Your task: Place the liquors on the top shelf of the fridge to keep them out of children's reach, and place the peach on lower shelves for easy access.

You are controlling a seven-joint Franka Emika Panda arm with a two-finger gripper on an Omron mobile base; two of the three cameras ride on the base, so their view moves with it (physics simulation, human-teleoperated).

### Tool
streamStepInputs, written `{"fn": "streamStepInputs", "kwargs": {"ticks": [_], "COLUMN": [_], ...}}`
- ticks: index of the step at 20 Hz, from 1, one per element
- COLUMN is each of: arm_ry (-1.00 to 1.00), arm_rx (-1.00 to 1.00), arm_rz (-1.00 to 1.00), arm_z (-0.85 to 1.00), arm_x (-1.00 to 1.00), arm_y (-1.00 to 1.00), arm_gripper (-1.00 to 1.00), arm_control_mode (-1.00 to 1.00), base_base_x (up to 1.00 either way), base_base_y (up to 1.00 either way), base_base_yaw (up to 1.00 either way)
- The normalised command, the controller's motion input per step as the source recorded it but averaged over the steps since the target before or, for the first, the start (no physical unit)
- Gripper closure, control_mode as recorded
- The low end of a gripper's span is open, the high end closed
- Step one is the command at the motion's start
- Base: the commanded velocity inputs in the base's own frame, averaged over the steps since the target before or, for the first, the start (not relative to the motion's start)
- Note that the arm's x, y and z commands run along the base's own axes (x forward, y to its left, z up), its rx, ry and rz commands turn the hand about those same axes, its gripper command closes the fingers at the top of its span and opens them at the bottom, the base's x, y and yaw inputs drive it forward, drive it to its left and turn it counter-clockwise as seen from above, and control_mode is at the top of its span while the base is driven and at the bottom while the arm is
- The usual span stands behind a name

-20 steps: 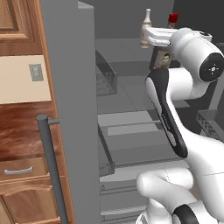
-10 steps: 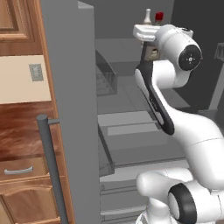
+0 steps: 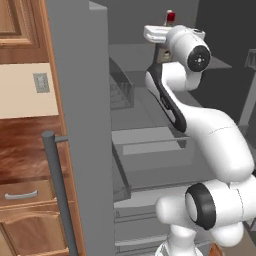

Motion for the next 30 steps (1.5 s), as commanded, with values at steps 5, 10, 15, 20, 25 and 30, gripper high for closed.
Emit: {"fn": "streamStepInputs", "kwargs": {"ticks": [5, 10, 15, 20, 25, 30], "arm_ry": [0.0, 0.0, 0.0, 0.0, 0.0, 0.0], "arm_rx": [0.0, 0.0, 0.0, 0.0, 0.0, 0.0], "arm_rz": [0.0, 0.0, 0.0, 0.0, 0.0, 0.0], "arm_z": [0.0, 0.0, 0.0, 0.0, 0.0, 0.0], "arm_x": [0.67, 0.68, 0.68, 0.68, 0.64, 0.54], "arm_y": [0.04, 0.05, 0.02, 0.04, 0.08, 0.06], "arm_gripper": [1.0, 1.0, 1.0, 1.0, 1.0, 1.0], "arm_control_mode": [-1.0, -1.0, -1.0, -1.0, -1.0, -1.0], "base_base_x": [0.0, 0.0, 0.0, 0.0, 0.0, 0.0], "base_base_y": [0.0, 0.0, 0.0, 0.0, 0.0, 0.0], "base_base_yaw": [0.0, 0.0, 0.0, 0.0, 0.0, 0.0]}}
